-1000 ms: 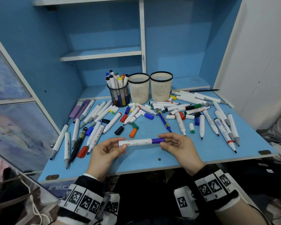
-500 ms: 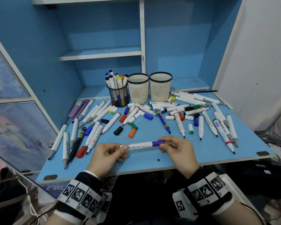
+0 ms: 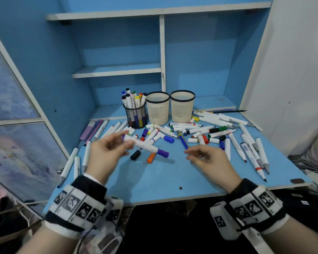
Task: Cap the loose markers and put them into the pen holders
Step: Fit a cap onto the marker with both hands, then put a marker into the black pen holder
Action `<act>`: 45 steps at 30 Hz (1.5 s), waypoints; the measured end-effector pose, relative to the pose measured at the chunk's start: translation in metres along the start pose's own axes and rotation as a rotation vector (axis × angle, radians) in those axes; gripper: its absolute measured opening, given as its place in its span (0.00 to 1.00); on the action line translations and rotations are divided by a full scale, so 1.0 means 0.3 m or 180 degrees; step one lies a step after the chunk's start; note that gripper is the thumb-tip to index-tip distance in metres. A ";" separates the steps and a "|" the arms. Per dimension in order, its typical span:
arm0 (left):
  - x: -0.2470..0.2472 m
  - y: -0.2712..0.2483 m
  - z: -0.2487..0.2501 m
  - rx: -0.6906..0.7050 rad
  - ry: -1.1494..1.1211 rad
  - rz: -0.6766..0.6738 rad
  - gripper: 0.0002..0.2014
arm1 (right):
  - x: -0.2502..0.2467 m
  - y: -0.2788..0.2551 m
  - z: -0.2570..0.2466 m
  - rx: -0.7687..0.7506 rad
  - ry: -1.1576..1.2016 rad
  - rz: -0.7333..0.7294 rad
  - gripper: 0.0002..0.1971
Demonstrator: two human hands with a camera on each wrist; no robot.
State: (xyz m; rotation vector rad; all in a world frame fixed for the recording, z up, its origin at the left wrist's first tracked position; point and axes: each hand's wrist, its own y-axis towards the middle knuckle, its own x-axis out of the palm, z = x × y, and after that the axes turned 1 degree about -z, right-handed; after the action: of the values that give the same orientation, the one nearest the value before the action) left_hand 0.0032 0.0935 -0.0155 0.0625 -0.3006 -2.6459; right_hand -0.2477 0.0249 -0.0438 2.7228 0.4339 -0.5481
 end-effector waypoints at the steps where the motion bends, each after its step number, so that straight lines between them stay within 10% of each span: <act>1: -0.003 0.027 0.035 0.0129 0.0026 0.0087 0.16 | -0.023 0.028 -0.013 0.0033 -0.0178 0.0036 0.16; 11: 0.006 0.409 0.220 0.0680 0.0985 0.0464 0.14 | -0.108 0.274 -0.040 0.0935 -0.2498 -0.1434 0.10; 20: 0.060 0.603 0.186 0.0899 0.2130 0.0452 0.14 | -0.068 0.370 -0.021 0.1059 -0.3513 -0.1772 0.15; 26: 0.069 0.676 0.144 0.0907 0.2540 0.0281 0.13 | -0.098 0.387 -0.002 0.1405 -0.3122 -0.1657 0.40; 45: 0.112 0.681 0.056 0.1006 0.4638 -0.0433 0.15 | -0.109 0.309 -0.109 0.0582 -0.0151 -0.0551 0.33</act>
State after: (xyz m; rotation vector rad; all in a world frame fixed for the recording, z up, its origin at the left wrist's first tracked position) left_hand 0.0642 -0.0952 0.0466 1.9657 -0.1715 -1.9489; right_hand -0.2332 -0.0537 0.0221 2.8548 0.6408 -0.7296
